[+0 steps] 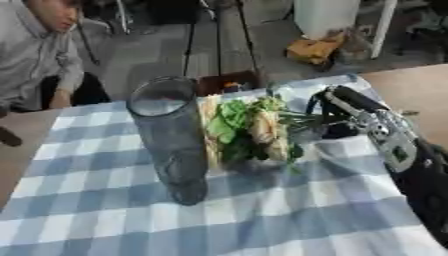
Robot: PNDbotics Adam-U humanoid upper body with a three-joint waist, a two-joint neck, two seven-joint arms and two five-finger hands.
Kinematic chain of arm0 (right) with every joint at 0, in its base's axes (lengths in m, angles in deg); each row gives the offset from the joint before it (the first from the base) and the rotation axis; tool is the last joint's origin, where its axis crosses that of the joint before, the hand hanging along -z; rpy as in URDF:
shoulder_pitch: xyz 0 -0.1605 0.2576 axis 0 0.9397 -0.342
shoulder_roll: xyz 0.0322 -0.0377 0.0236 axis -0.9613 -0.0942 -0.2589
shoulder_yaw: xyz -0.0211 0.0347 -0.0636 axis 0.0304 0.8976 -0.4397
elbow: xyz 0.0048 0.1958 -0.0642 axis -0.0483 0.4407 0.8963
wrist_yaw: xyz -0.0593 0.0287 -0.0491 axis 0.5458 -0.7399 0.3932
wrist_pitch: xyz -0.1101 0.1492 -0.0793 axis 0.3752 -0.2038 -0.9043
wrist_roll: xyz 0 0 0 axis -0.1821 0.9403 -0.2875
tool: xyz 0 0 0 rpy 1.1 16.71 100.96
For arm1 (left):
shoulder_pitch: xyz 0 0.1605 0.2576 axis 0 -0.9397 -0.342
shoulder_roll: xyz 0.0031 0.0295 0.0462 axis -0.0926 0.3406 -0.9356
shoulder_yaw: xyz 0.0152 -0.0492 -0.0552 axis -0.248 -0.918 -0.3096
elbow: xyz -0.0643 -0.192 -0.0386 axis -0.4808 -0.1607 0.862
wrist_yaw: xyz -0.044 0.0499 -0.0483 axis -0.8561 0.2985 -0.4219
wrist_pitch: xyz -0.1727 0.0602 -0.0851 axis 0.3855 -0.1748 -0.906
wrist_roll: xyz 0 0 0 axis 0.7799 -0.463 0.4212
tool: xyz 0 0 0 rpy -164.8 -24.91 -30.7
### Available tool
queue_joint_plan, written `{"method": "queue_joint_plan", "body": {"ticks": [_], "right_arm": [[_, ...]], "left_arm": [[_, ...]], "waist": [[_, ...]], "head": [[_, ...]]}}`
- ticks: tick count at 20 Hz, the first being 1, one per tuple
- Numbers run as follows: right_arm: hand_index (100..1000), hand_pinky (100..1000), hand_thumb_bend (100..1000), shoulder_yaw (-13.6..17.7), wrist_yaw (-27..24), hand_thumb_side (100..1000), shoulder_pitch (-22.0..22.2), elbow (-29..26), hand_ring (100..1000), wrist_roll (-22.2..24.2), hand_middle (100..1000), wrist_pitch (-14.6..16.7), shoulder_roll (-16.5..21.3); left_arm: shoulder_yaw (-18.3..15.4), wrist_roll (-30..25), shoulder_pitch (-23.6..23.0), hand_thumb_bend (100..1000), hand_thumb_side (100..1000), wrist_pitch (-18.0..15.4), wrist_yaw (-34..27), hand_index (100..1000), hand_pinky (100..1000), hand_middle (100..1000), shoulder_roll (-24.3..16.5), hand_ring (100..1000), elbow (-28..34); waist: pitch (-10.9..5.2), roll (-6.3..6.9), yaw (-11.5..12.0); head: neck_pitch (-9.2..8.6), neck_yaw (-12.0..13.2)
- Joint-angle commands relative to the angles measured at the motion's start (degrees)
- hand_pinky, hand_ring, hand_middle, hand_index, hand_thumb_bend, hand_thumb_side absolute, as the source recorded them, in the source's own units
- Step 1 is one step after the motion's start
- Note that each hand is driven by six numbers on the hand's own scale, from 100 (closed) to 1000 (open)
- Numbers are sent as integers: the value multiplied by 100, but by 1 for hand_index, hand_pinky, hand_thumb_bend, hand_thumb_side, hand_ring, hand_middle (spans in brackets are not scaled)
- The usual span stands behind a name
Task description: Arrange flowers into the vase.
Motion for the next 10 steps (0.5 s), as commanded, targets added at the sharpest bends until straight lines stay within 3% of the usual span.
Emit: {"method": "queue_joint_plan", "body": {"ticks": [1,10], "right_arm": [[100,172,100,84,-322,100,-113,-206,370,130,100,-172,155],[100,152,174,165,-1602,100,-105,-497,340,644,100,-855,188]], "left_arm": [[6,5,49,100,1000,13,22,831,422,709,-82,630,106],[7,15,57,100,1000,26,30,828,420,706,-94,629,106]], "waist": [[-155,-14,4],[-174,11,-13]], "head": [[-69,-14],[-81,-24]]}}
